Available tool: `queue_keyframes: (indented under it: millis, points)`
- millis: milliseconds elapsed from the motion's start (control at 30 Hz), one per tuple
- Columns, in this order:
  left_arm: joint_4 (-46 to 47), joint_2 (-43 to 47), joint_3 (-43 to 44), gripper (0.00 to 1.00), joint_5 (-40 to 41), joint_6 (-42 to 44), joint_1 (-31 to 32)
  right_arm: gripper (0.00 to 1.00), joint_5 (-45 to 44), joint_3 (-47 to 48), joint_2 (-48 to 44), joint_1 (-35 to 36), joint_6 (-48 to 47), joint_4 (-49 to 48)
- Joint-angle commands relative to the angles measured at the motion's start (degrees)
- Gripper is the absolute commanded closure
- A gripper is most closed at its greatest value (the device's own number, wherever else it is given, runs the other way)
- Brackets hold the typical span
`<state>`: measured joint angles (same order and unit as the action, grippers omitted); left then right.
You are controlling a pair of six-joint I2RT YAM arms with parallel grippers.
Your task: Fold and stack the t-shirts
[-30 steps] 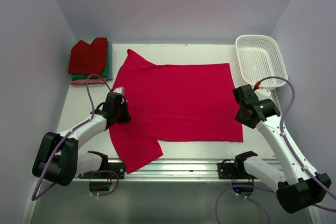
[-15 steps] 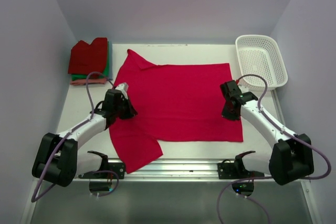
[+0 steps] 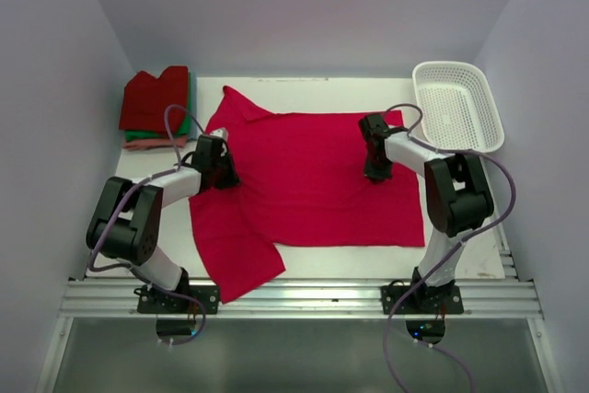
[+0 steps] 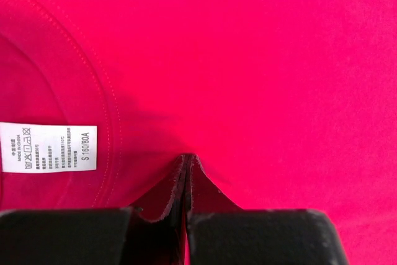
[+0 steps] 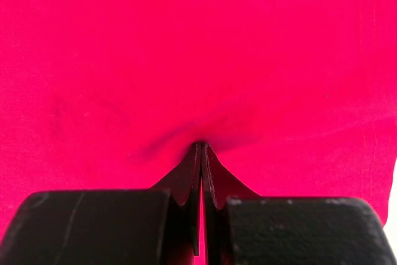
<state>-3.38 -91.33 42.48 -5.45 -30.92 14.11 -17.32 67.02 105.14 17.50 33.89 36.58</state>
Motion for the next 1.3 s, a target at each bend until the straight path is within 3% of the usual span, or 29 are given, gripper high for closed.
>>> queue_keyframes:
  millis: [0, 233, 433, 567, 667, 700, 800, 833, 867, 1033, 1100, 1267]
  points:
    - [1.5, -3.9, 2.8, 1.00, 2.4, 0.5, -1.4, 1.00, 1.1, 3.5, 4.4, -0.4, -1.6, -3.4]
    - [2.4, -12.6, 7.8, 1.00, 0.6, 0.2, -4.3, 1.00, 0.4, 10.7, 12.5, -1.6, -2.9, -3.3]
    - [2.3, -19.8, 17.8, 1.00, -2.3, 1.9, -6.1, 1.00, 0.8, 20.5, 19.0, -2.7, -4.3, -2.8]
    - [5.3, -21.4, 22.5, 1.00, -5.7, 2.8, -7.2, 1.00, 2.0, 24.6, 19.3, -2.8, -5.9, -5.7]
    - [4.0, -18.1, 23.9, 1.00, -8.0, 4.2, -7.1, 1.00, 3.0, 22.0, 14.6, -2.8, -7.1, -7.4]
    - [4.1, -16.3, 23.4, 1.00, -8.3, 4.4, -7.0, 0.98, 3.3, 19.8, 12.2, -2.8, -7.4, -11.0]
    - [3.6, -6.5, 20.1, 1.00, -6.5, 5.8, -5.6, 0.54, 4.6, 10.5, 1.8, -2.8, -8.2, -17.6]
    - [1.6, -1.4, 18.8, 0.89, -5.9, 6.9, -4.4, 0.35, 4.8, 8.7, -0.9, -2.8, -8.3, -18.3]
    - [-0.8, 1.1, 18.1, 0.84, -5.4, 7.4, -3.8, 0.29, 5.0, 5.9, -5.0, -2.7, -8.7, -18.7]
    - [-11.8, 13.3, 13.7, 0.65, -1.9, 7.8, -1.8, 0.24, 4.8, -1.3, -15.9, -2.3, -8.4, -15.3]
    - [-18.9, 13.5, 11.3, 0.68, -2.0, 7.5, -1.6, 0.24, 4.5, -3.0, -20.0, -2.1, -7.9, -13.0]
    - [-26.3, 14.4, 1.7, 0.72, 2.4, 4.6, 1.2, 0.24, 4.5, -8.6, -26.6, -2.0, -6.6, -10.0]
